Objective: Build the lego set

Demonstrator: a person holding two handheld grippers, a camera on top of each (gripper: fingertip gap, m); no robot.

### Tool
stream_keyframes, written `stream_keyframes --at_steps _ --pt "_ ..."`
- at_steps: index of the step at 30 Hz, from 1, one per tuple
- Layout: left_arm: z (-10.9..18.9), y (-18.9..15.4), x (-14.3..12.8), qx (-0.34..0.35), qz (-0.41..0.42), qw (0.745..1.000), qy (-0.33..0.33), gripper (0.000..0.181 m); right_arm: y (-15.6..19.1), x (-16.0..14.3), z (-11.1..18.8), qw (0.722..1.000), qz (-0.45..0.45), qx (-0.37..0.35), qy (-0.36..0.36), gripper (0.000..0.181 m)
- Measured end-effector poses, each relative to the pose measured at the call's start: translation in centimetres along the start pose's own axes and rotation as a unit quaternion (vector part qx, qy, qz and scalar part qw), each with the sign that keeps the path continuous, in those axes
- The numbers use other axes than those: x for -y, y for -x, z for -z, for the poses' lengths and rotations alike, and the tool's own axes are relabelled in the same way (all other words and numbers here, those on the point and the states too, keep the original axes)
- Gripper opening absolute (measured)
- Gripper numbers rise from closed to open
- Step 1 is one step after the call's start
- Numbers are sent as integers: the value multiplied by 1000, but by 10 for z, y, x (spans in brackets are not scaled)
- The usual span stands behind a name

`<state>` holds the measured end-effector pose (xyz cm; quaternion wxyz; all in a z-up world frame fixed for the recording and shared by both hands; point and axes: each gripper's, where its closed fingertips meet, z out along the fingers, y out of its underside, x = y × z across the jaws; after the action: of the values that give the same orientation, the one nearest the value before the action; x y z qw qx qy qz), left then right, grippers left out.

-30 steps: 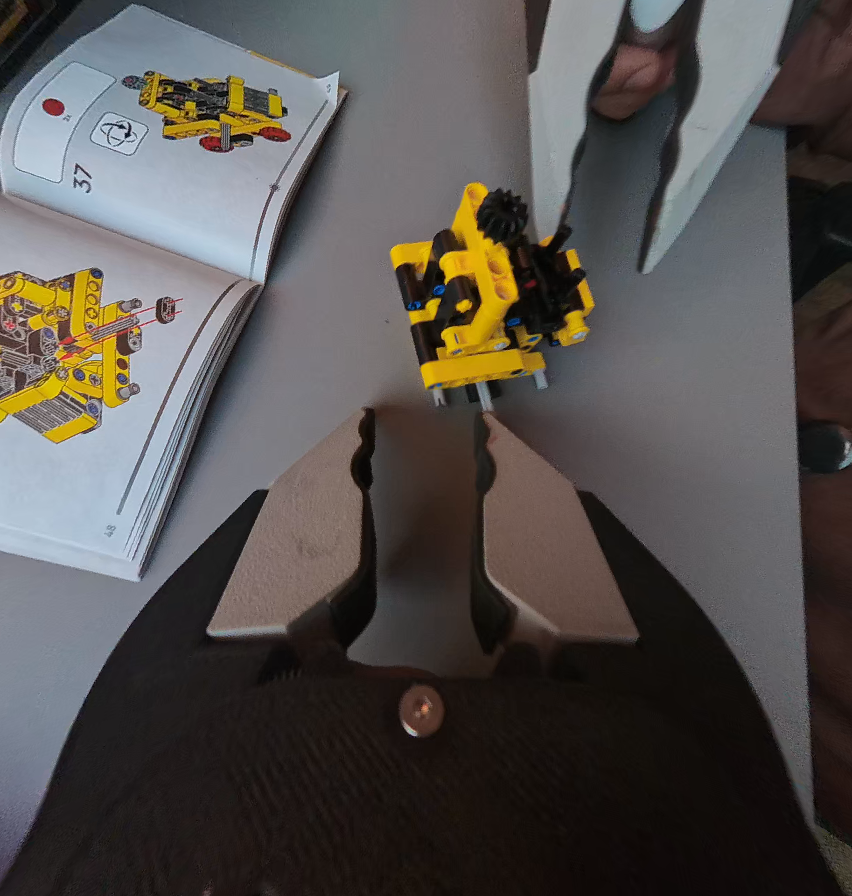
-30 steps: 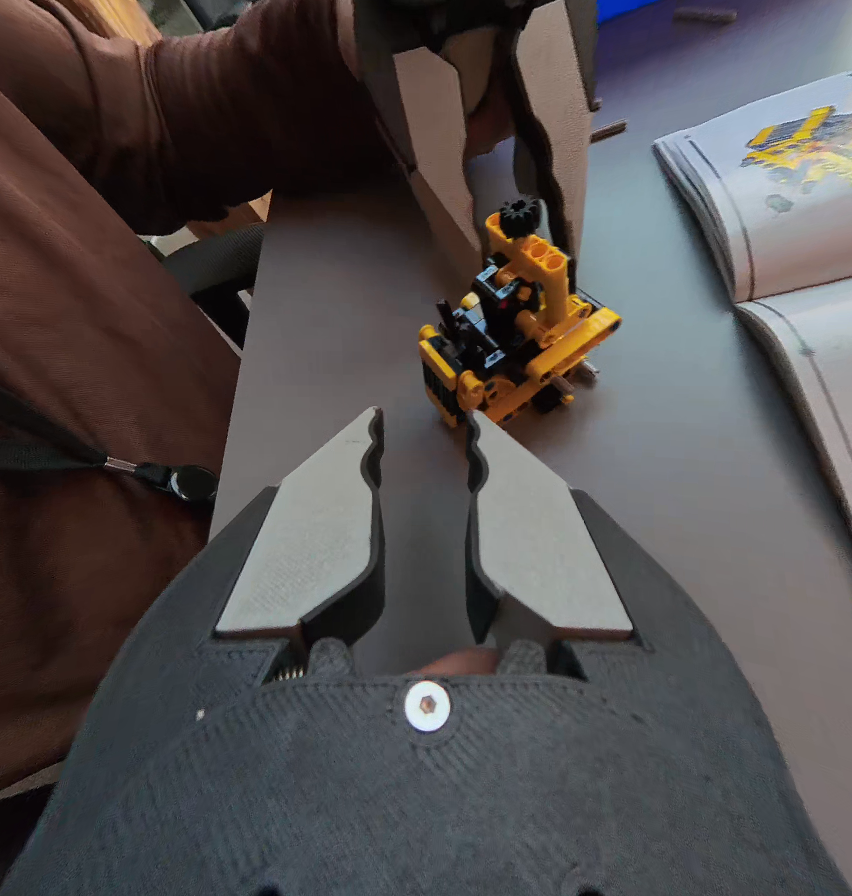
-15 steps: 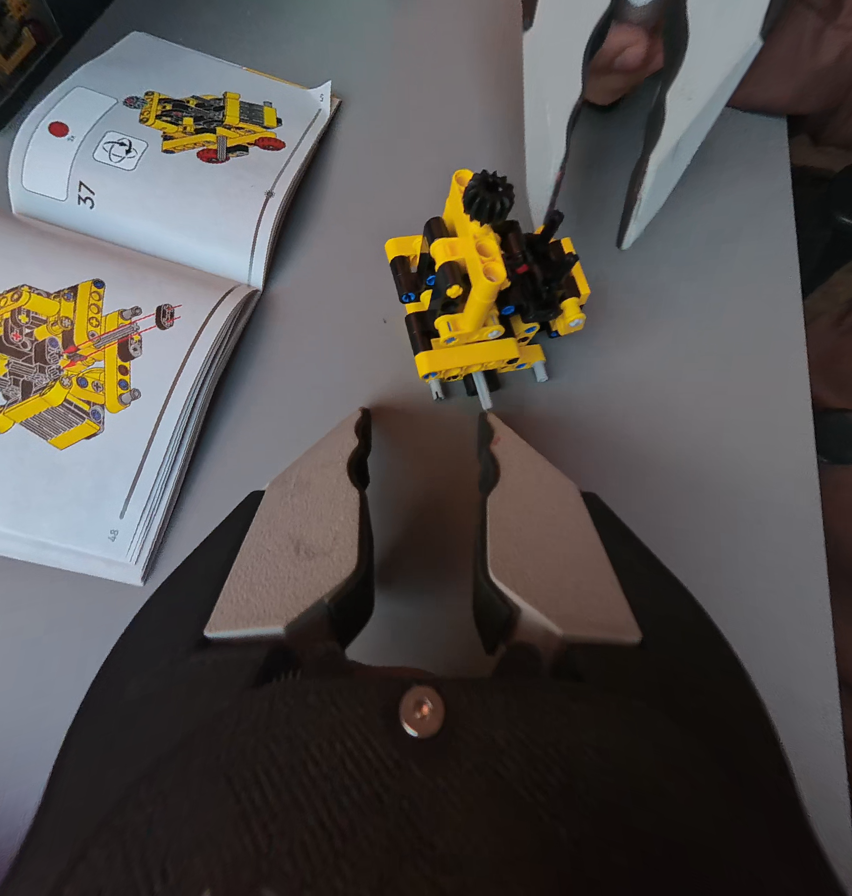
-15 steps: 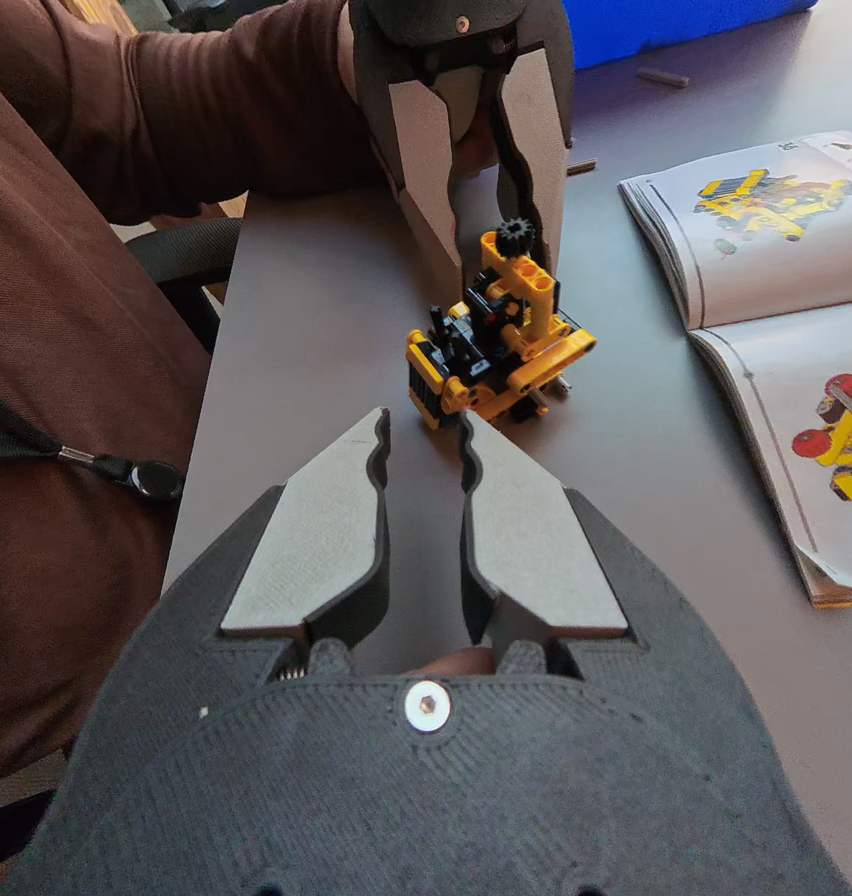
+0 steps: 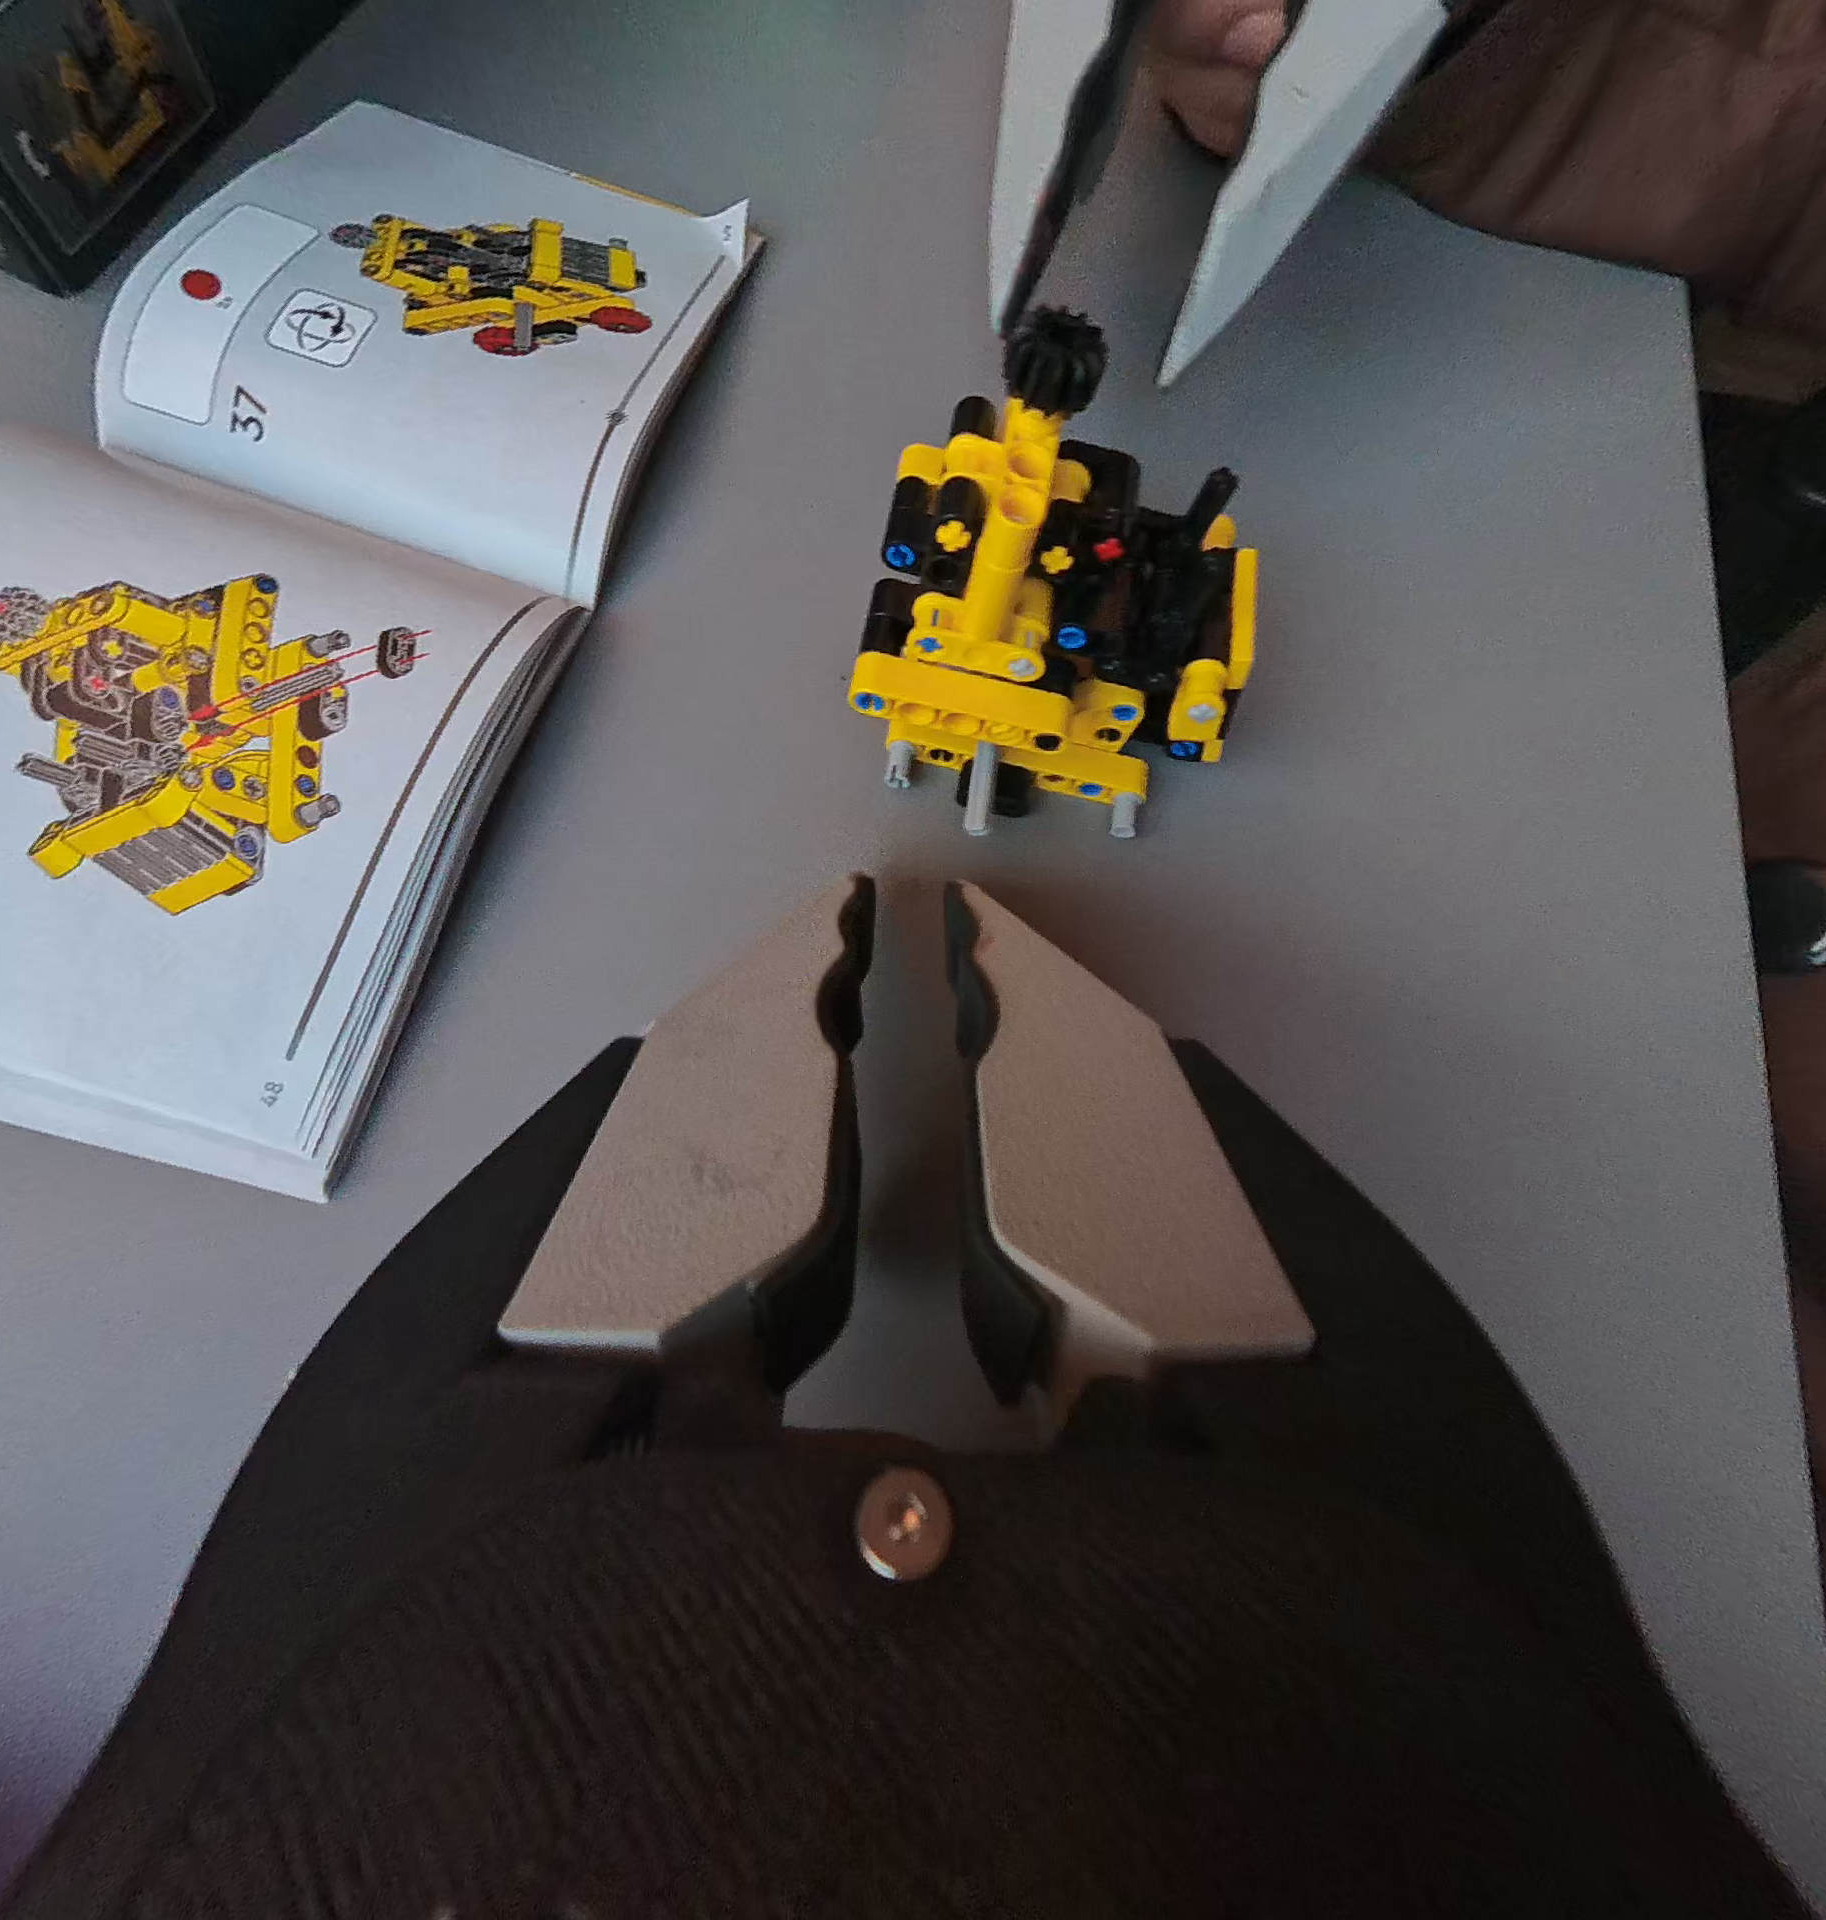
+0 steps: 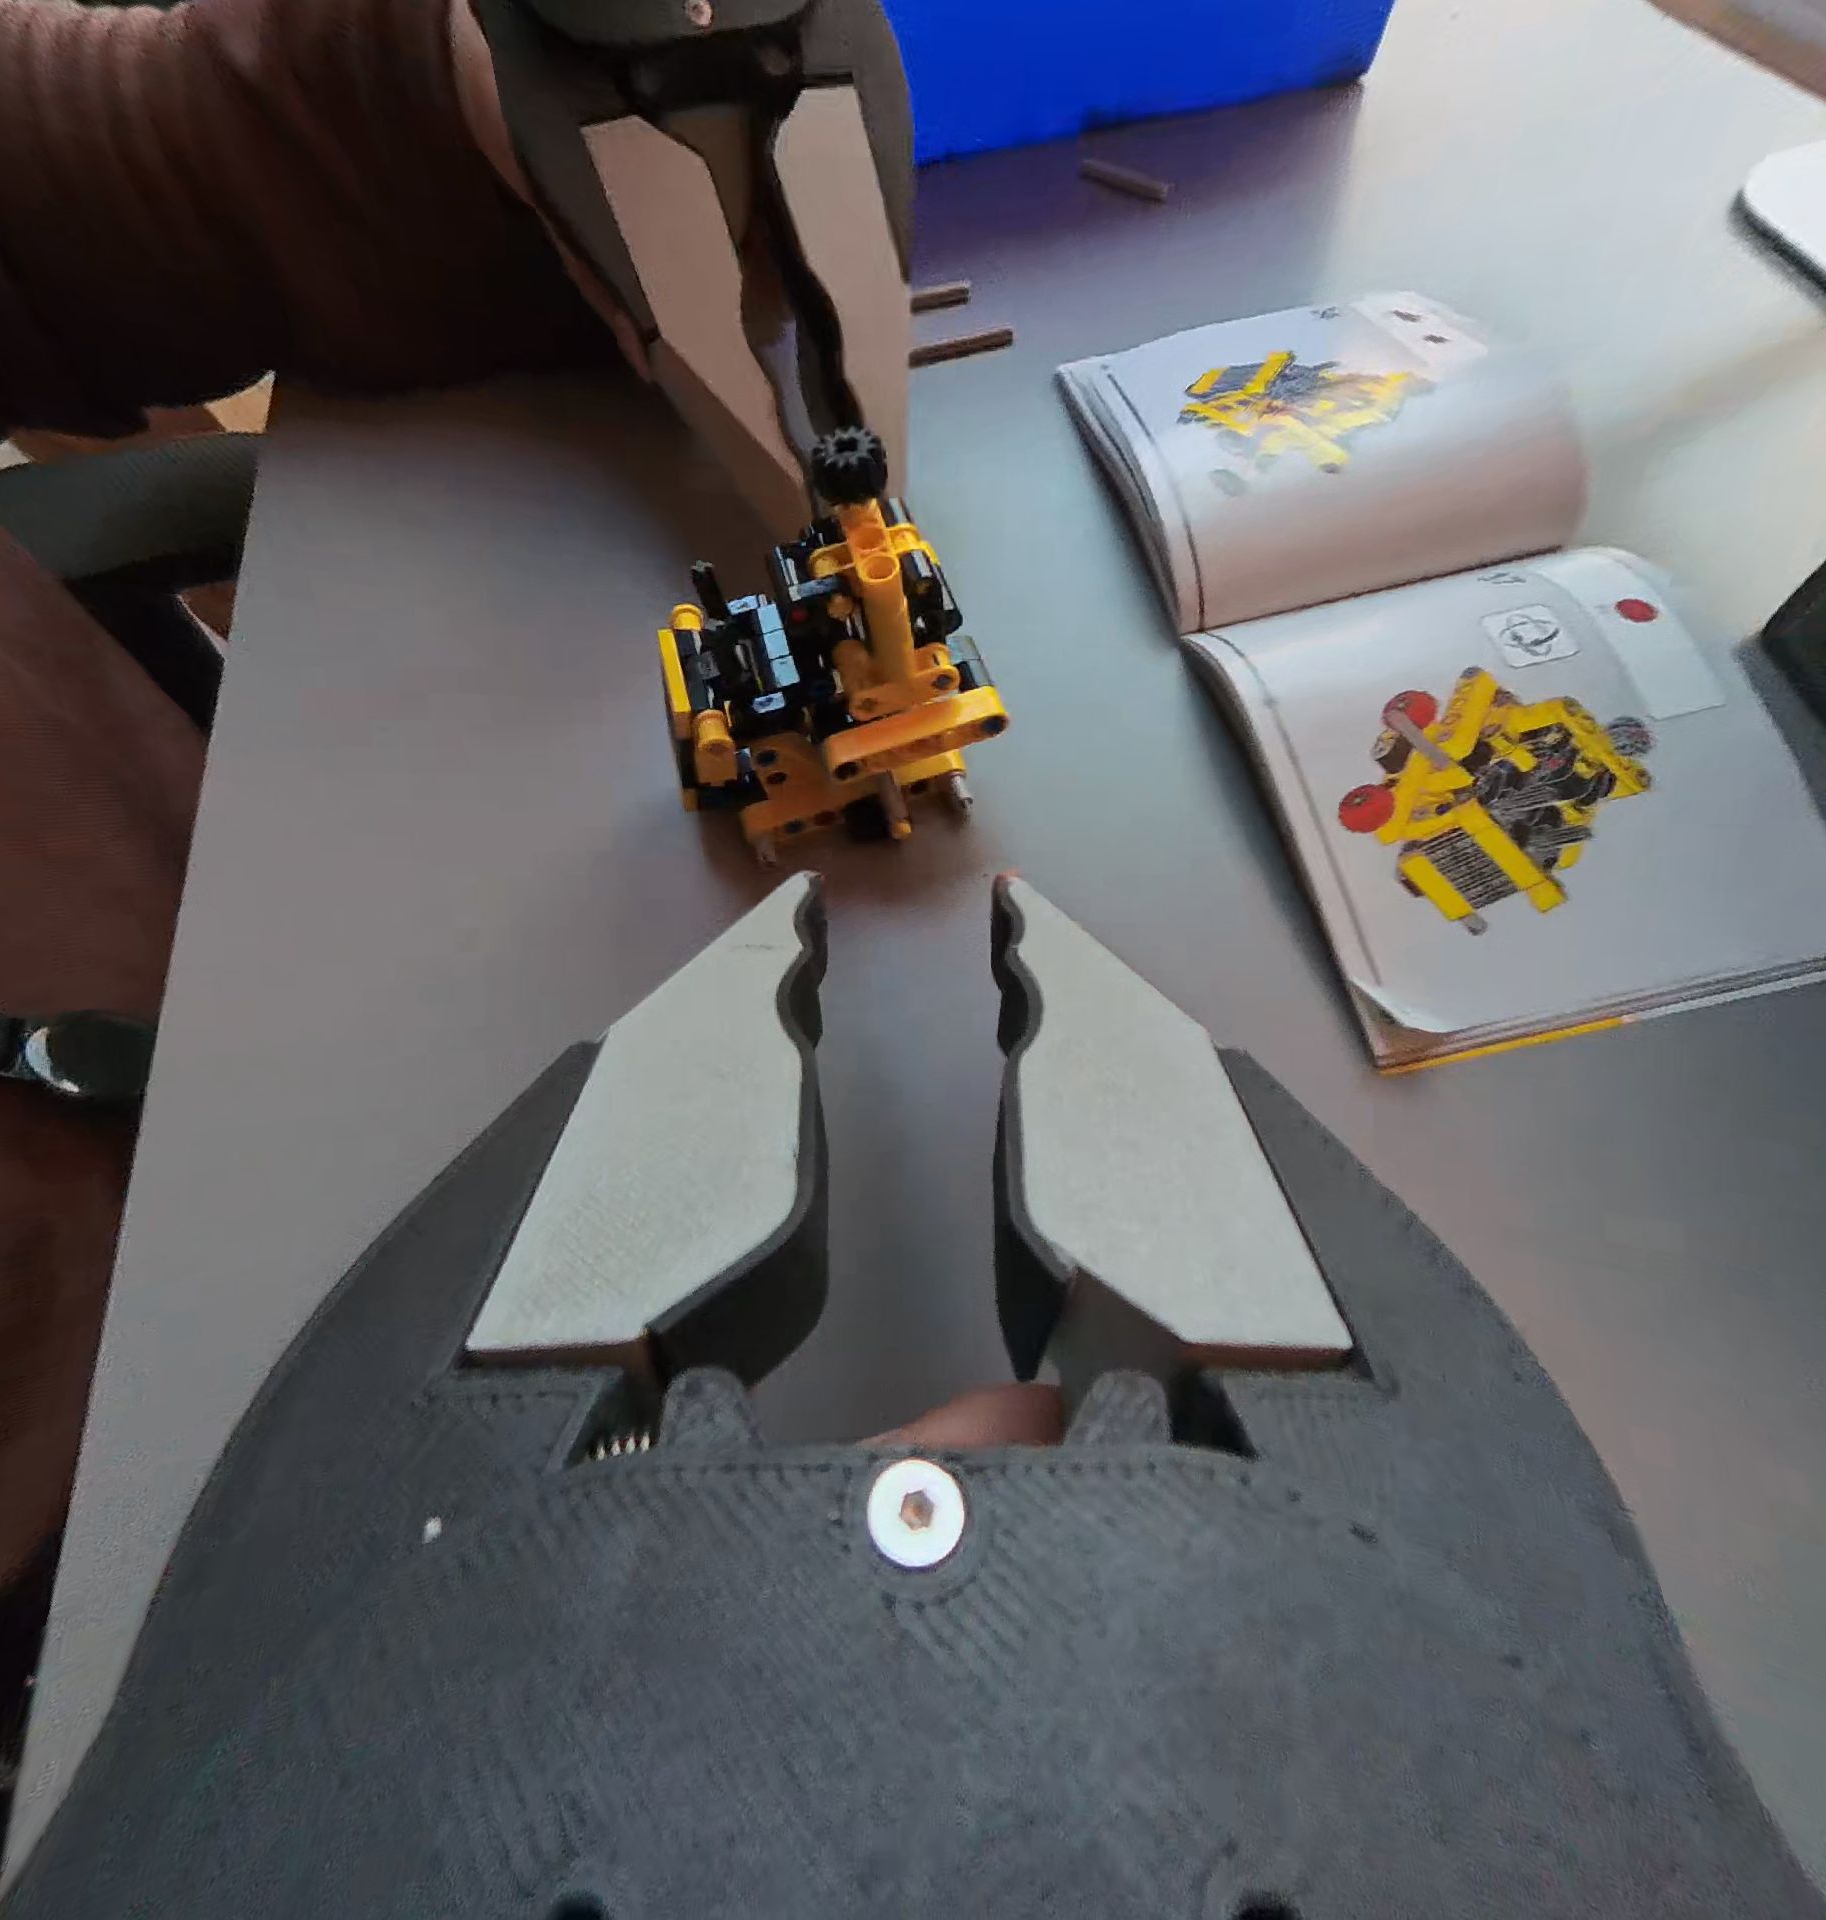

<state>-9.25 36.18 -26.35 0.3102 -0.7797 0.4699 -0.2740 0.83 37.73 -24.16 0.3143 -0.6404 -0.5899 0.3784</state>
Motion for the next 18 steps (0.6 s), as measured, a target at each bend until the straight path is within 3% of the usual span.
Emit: stream_keyframes --at_steps 1,5,12,18 --pt "0 -3 0 -2 -6 1000 1 9 -3 0 0 1000 2 -1 2 27" --pt "-3 -1 -3 8 -8 1000 12 16 -2 -6 -3 999 26 -7 22 24" --pt "1 -18 16 5 -24 999 -44 26 25 16 -2 996 78 21 -45 1" --pt "2 -29 27 33 -74 994 -68 13 30 24 -11 995 75 38 -54 5"
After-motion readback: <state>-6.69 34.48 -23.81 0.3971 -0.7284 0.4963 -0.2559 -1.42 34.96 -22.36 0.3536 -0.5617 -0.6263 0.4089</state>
